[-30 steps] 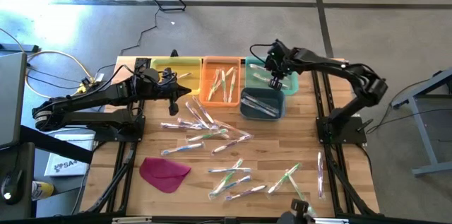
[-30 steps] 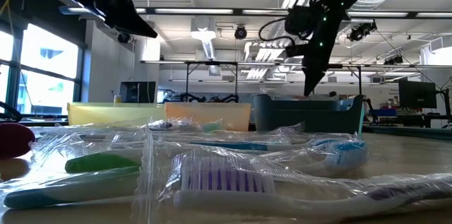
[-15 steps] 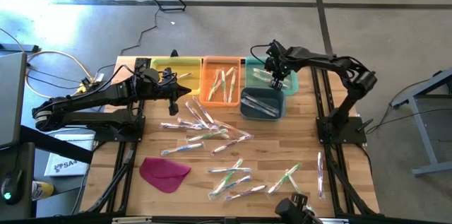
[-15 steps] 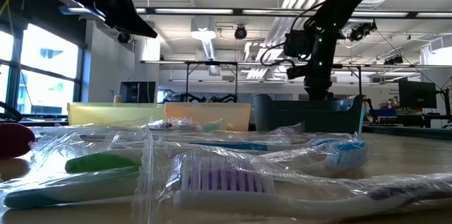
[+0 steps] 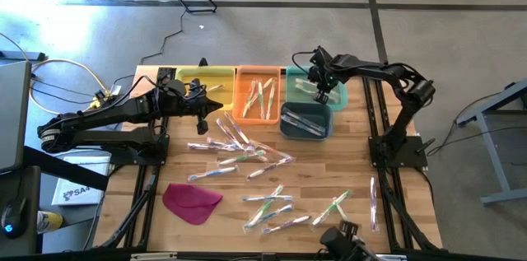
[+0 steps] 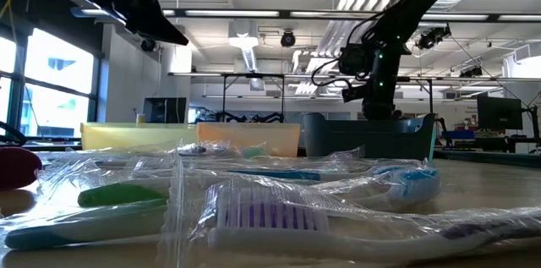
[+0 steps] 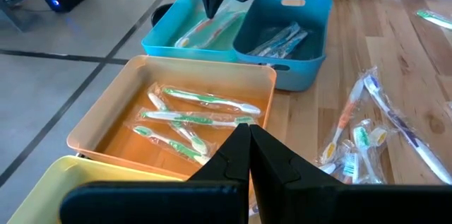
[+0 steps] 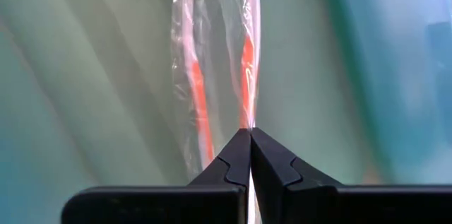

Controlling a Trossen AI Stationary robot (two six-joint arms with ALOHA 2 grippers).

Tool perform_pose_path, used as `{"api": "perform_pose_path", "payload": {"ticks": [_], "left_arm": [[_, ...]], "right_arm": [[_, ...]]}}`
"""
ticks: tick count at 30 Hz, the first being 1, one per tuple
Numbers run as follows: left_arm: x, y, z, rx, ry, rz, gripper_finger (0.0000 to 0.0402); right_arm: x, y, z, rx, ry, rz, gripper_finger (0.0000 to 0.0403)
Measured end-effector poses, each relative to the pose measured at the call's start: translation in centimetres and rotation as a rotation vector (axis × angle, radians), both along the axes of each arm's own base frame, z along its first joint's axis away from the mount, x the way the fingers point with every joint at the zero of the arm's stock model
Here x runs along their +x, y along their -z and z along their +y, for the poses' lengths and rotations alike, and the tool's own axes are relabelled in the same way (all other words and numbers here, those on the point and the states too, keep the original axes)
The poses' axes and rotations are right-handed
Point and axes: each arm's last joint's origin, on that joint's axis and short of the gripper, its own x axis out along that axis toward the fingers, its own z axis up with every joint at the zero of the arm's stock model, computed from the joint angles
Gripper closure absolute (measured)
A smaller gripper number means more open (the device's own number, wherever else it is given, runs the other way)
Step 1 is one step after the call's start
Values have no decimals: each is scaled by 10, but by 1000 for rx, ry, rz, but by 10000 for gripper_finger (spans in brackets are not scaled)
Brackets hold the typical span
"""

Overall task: Pick & Place Toothbrushes
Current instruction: Put the orange toothbrush into the blue bin, then put the blue toothbrush into the dark blue bin

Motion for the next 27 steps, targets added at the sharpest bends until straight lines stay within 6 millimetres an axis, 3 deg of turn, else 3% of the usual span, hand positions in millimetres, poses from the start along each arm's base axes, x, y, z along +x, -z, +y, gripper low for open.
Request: {"api": "perform_pose_path", "payload": {"ticks": [14,19,27], "left_arm": [[0,0,0,-1,3,0,401],[0,0,0,-1,3,0,401],[0,0,0,-1,2,0,401]], "right_arm": [[5,-6,7,-103,2,85,303],[12,-25,23,-204,-40,112,323],[17,-69,56,-297,-71,-35,379]]}}
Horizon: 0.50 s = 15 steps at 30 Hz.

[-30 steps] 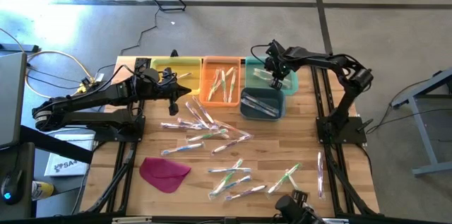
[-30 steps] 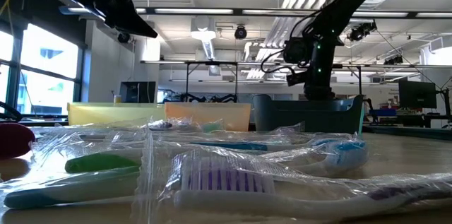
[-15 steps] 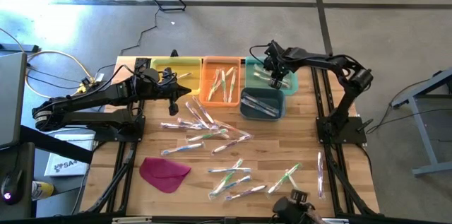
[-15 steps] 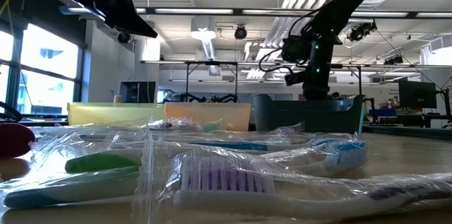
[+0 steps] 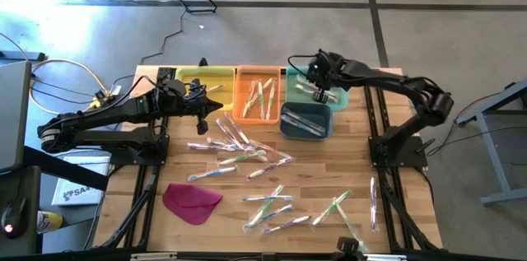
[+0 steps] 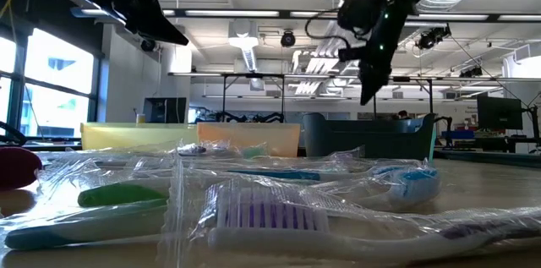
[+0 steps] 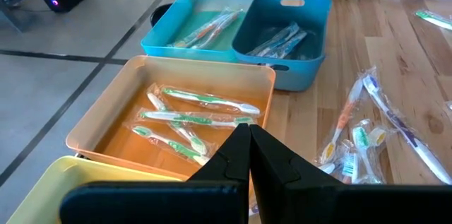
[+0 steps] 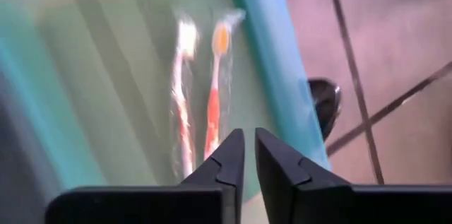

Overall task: Pick & Place Toothbrushes
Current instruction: Put the blue toothbrush into the dark blue bin

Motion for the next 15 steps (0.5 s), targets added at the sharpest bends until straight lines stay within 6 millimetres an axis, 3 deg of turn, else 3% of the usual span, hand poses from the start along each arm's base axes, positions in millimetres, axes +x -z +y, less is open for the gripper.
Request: {"api": "perform_pose_path", "payload": {"ticks": [8,15], "left_arm": [[0,0,0,-2,-2,-1,401],[0,0,0,-2,-1,-1,401]], "right_arm": [[0,-42,45,-23,-7,-232,399],[1,-66,85,30,-56,-414,400]]}}
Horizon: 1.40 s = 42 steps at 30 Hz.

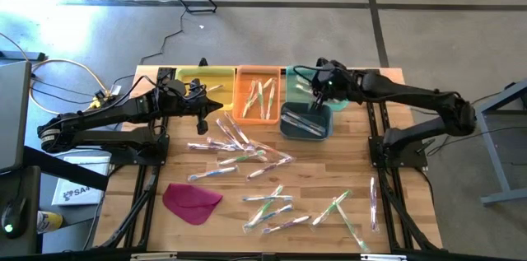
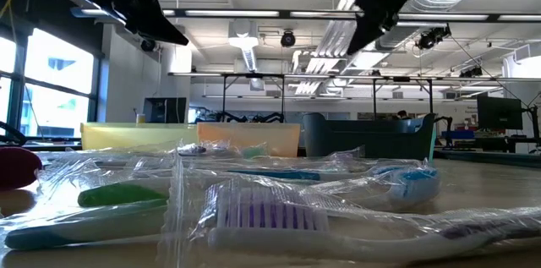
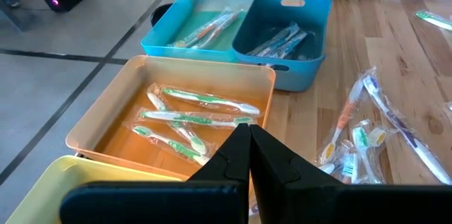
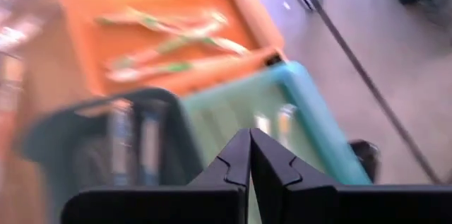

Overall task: Pick & Place Toothbrushes
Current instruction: Put the blue toothbrush into the dark blue bin

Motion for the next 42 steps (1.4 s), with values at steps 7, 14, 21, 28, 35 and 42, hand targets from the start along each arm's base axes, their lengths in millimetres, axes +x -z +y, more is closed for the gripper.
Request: {"api": "perform_pose_path", "payload": {"ticks": [7,14,21,28,35,42], "left_arm": [[0,0,0,1,-2,0,401],[0,0,0,-23,-12,-8,401],[0,0,0,-71,-32,-25,401],[0,0,0,-120,-49,-41,401],[0,0,-1,-203,-52,-66,401],[0,0,-1,-210,-37,-66,401]], "right_arm": [[12,-11,32,62,-141,-146,401],[24,-16,61,87,-243,-237,401],[28,-17,91,144,-312,-275,401],[27,-17,114,204,-347,-292,401],[29,-16,133,238,-330,-313,401],[51,0,160,215,-383,-339,401]]}}
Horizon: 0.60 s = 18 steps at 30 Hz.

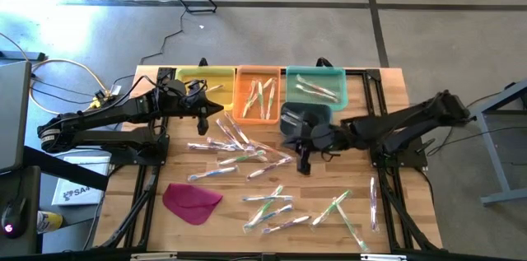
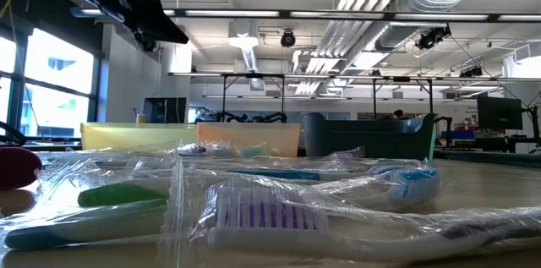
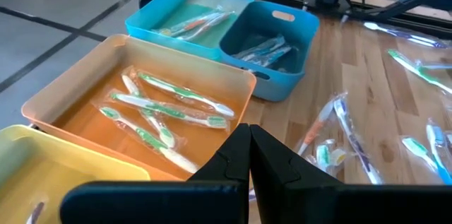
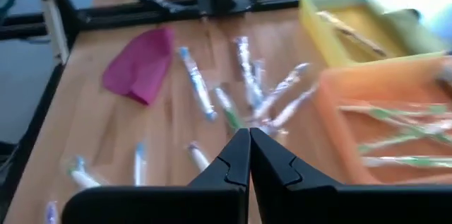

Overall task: Pick & Place Toothbrushes
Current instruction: Put the blue toothbrush into the dark blue bin

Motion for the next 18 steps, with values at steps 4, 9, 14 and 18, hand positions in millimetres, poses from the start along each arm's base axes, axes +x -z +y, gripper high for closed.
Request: {"api": "perform_pose_path", "payload": {"ticks": [4,9,14,18], "left_arm": [[0,0,0,0,0,0,401],[0,0,0,7,4,2,401],[0,0,0,8,4,3,401],[0,0,0,9,4,4,401]], "right_arm": [[16,18,13,24,-64,25,401],[29,44,24,90,-80,109,401],[38,55,36,158,-123,157,401],[48,46,48,160,-166,170,401]]}}
